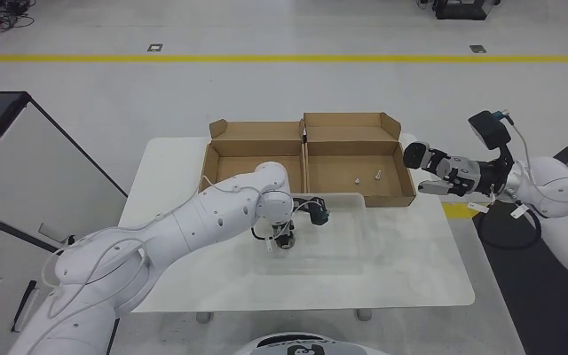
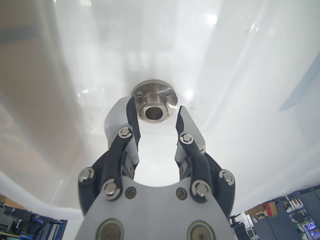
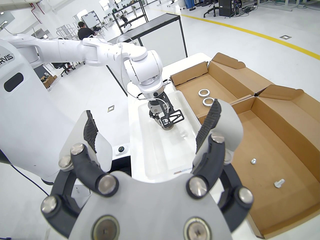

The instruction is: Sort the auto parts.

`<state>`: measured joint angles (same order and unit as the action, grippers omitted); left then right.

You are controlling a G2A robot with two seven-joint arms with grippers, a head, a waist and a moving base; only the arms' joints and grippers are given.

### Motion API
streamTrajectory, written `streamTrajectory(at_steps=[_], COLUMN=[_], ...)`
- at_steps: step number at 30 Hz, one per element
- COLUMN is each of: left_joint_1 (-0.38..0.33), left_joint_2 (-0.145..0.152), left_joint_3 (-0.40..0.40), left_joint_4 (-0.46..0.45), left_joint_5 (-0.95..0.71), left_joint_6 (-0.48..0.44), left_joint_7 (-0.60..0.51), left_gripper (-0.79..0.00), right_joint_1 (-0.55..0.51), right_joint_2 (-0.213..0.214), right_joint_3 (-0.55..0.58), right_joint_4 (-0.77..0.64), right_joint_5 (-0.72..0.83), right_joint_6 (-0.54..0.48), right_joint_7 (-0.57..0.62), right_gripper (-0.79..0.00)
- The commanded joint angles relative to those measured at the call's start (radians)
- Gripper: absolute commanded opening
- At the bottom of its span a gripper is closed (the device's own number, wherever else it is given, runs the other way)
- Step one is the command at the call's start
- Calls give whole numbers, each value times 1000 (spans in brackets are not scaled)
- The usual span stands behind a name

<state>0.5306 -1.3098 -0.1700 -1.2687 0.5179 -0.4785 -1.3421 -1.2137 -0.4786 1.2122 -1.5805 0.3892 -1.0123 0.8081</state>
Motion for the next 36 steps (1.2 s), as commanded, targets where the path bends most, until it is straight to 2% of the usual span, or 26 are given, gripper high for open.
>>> streamTrajectory(at_steps=[1,27,36], left_joint_1=[0,2,-7], left_joint_2=[0,-20,-17], left_joint_3=[0,0,0], left_joint_4=[2,56,53], left_joint_5=[-2,-16,-19], left_joint_6=[-1,-15,-12], left_joint_7=[1,15,12], left_gripper=[-431,-431,-431], right_joint_1=[0,0,0], right_joint_2=[0,0,0], right_joint_3=[0,0,0], right_joint_4=[0,0,0], right_joint_5=[0,0,0], right_joint_6=[0,0,0], right_joint_7=[0,0,0], right_gripper=[0,0,0])
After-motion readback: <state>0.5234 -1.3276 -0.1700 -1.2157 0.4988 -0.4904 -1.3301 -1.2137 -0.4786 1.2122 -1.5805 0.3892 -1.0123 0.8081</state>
